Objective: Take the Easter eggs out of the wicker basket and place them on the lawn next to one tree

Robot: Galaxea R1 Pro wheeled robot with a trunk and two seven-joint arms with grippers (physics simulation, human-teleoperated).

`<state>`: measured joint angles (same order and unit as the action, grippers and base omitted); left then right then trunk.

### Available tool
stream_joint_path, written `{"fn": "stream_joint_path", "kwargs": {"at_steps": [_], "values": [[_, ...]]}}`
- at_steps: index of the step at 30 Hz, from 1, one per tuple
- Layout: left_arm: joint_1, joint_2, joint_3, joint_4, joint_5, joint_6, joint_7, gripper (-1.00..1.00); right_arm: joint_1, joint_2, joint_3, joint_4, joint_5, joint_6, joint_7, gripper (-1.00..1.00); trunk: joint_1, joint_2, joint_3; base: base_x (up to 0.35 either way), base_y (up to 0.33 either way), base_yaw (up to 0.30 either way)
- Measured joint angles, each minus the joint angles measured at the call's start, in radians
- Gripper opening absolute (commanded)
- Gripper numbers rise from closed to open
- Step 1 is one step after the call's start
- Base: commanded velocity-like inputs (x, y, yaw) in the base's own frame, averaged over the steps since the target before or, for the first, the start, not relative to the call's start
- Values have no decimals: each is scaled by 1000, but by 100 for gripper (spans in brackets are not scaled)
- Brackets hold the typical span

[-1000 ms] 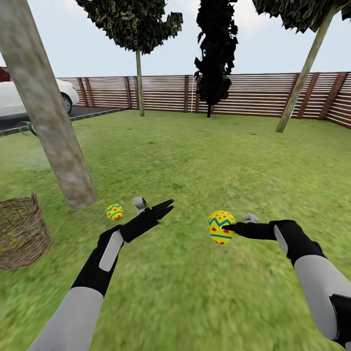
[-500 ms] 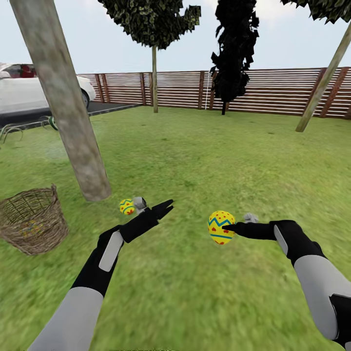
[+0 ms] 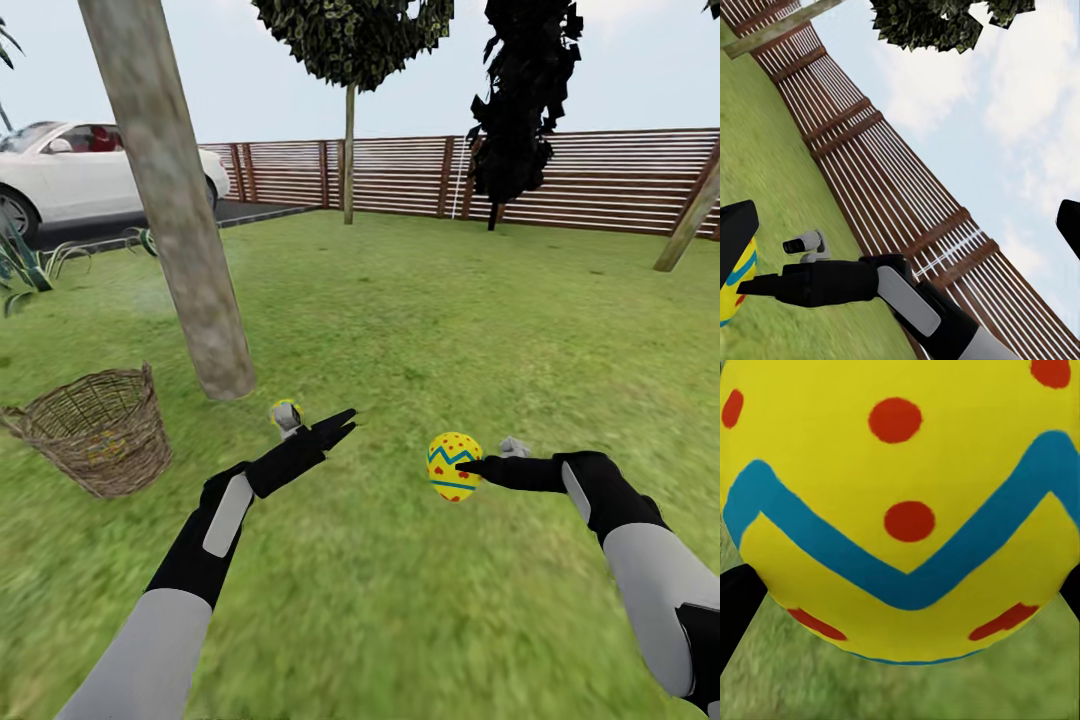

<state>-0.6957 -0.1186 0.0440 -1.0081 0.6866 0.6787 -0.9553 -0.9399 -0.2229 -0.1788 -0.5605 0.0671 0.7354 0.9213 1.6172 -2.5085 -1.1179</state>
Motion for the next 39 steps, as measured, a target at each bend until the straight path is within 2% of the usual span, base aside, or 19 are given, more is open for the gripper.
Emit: {"fn": "stream_joint_path", "kwargs": {"at_steps": [5, 13, 39], "values": [[0, 0, 0, 0, 0, 0, 0, 100, 0, 0, 0, 0, 0, 0, 0, -100, 0, 0, -6, 240, 0, 183], [0, 0, 0, 0, 0, 0, 0, 100, 2, 0, 2, 1, 6, -1, -2, -100, -1, 0, -8, 337, 0, 25], [0, 0, -1, 1, -1, -26, 3, 100, 2, 0, 2, 1, 4, -1, -14, -100, 0, 0, -41, 339, 0, 163]]}}
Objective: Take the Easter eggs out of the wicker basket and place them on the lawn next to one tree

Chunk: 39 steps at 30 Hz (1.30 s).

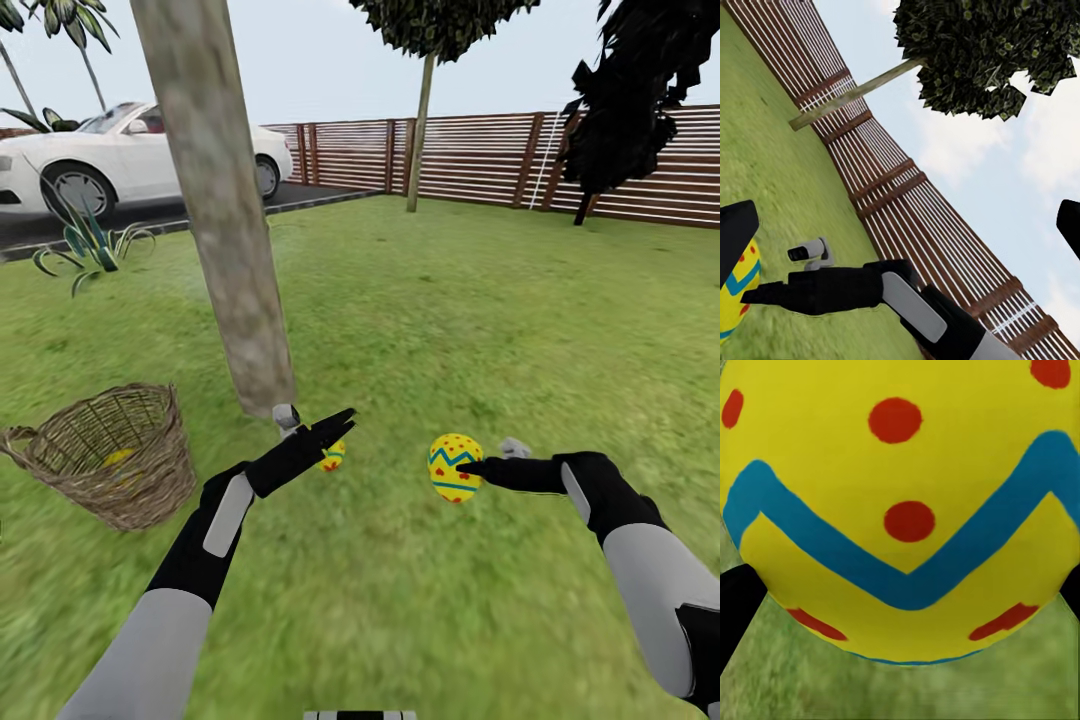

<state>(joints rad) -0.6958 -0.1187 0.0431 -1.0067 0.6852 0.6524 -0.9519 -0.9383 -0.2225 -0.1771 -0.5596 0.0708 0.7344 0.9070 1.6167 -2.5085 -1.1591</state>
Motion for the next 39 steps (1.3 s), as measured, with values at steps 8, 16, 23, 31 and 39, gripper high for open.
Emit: {"fn": "stream_joint_path", "kwargs": {"at_steps": [8, 16, 23, 31, 39], "values": [[0, 0, -1, -1, -2, -1, 4, 100, 0, 59, -1, 20, -7, -171, -347, -100, 1, 0, -11, 162, 0, 163], [0, -2, -59, -9, -4, -1, 2, 100, 1, 116, 1, 58, 7, -284, -538, -100, 0, 0, -22, 34, 0, 163], [0, -6, -88, -22, -3, -2, 2, 100, 3, 134, 4, 73, 8, -332, -604, -100, 0, 0, -31, 318, 0, 163], [0, -9, -165, -19, -4, -86, -2, 100, 3, 213, 10, 151, 105, -473, -780, -100, 0, 0, -42, 263, 0, 163], [0, -16, -191, -23, -4, -95, -3, 100, 3, 255, 9, 212, 206, -586, -851, -100, 1, 0, -54, 5, 0, 107]]}}
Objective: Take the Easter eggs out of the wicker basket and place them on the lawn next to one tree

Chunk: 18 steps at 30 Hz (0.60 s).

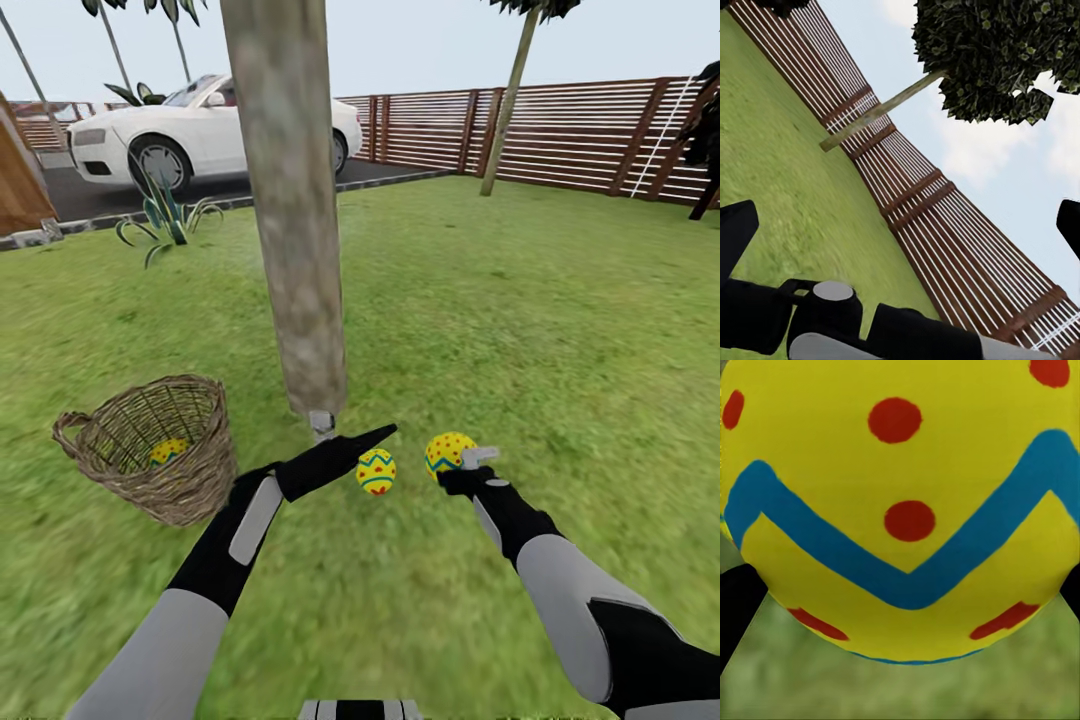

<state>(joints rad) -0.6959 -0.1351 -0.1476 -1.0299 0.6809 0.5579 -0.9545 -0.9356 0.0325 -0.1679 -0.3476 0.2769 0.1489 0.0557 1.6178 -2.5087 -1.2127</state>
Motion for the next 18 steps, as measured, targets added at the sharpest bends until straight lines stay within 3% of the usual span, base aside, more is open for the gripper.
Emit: {"fn": "stream_joint_path", "kwargs": {"at_steps": [3, 13, 16, 18], "values": [[0, 0, -35, -3, 0, -1, 1, 100, 0, 0, 0, 1, 0, -2, 0, -100, 1, -1, -12, 0, 0, 3], [0, -2, -47, -22, 0, -2, 3, 100, 0, 0, 0, 1, 0, -2, 0, -100, 6, -3, -50, 0, 0, 0], [0, -1, -84, -25, 0, -2, 4, 100, 0, 0, 0, 0, -2, -2, 0, -100, 7, -4, -62, 0, 0, 0], [0, -1, -87, -26, 0, -2, 5, 100, 0, 0, 0, 0, -2, -2, 0, -100, 8, -4, -70, 0, 0, 19]]}}
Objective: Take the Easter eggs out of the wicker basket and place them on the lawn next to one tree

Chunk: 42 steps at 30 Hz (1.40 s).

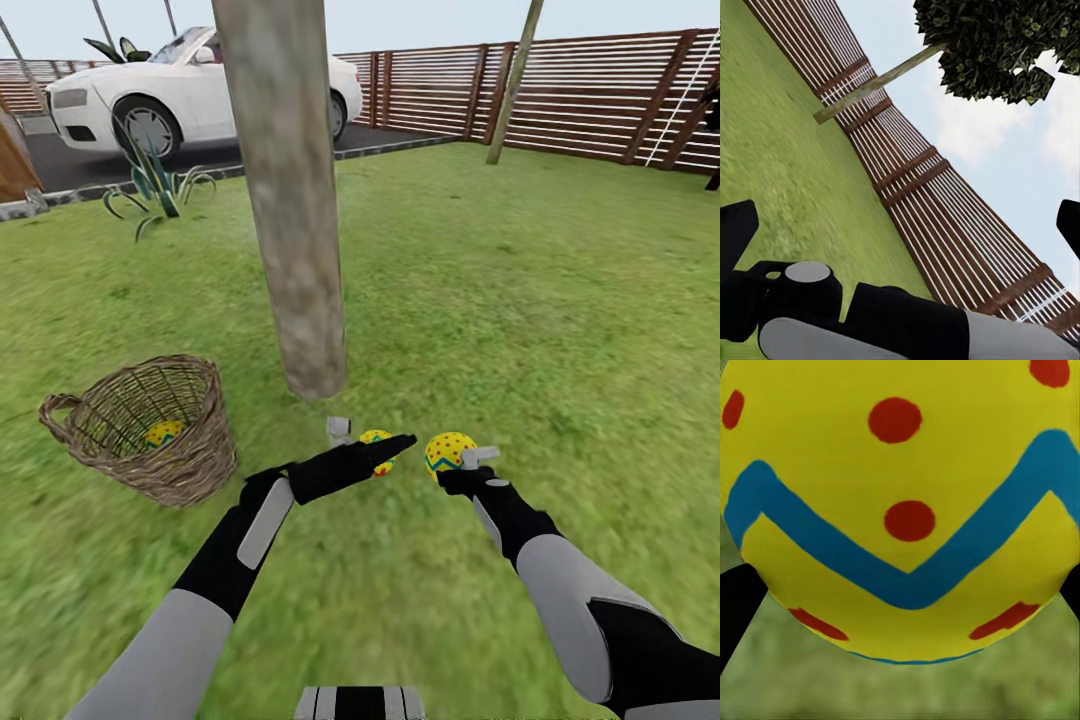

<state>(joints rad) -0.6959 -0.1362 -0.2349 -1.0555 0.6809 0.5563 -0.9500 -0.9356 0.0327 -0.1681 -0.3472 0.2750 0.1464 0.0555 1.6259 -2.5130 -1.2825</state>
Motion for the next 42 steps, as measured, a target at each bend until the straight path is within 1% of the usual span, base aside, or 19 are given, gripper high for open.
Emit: {"fn": "stream_joint_path", "kwargs": {"at_steps": [7, 8, 10, 11, 19, 28, 37, 38, 40, 41, 42], "values": [[0, 0, 0, 0, 0, 0, 0, 100, 0, 0, 0, 0, 2, 0, 0, -100, 3, -2, -34, 0, 0, 164], [0, 0, 0, 0, 0, 0, 0, 100, 0, 0, 0, 0, 2, 0, 0, -100, 3, -2, -35, 0, 0, 185], [0, 1, -1, 4, 0, -36, 0, 100, 0, 0, 0, 0, 3, 0, 0, -100, 3, -2, -37, 100, 0, 88], [0, 1, -2, 4, 0, -43, 0, 100, 0, 0, 0, 0, 2, 0, 0, -100, 3, -2, -38, 294, 0, 10], [0, 1, -2, 5, 0, -45, 0, 100, 0, 0, 0, 0, 1, 0, 0, -100, 2, -2, -38, 316, 0, 1], [0, 1, -2, 5, 0, -45, 0, 100, 0, 0, 0, 0, 1, 0, 0, -100, 3, -2, -38, 21, 0, 0], [0, 0, -6, 3, 0, -45, 0, 100, 0, 0, 1, -2, 2, 0, -2, -100, 7, -4, -72, 0, 0, 0], [0, 0, -8, 2, 0, -45, 0, 100, -1, 2, 1, -2, 2, 0, -7, -100, 8, -4, -76, 0, 0, 0], [0, 0, -13, 0, 0, -45, 0, 100, -1, 23, -1, -1, 3, -3, -58, -100, 9, -4, -84, 0, 0, 0], [0, 0, -15, -1, 0, -45, 0, 100, -1, 33, 0, -1, 3, -13, -90, -100, 9, -5, -88, 0, 0, 0], [0, 0, -17, -1, 0, -45, 0, 100, -2, 42, 12, 2, 4, -50, -126, -100, 9, -5, -92, 0, 0, 0]]}}
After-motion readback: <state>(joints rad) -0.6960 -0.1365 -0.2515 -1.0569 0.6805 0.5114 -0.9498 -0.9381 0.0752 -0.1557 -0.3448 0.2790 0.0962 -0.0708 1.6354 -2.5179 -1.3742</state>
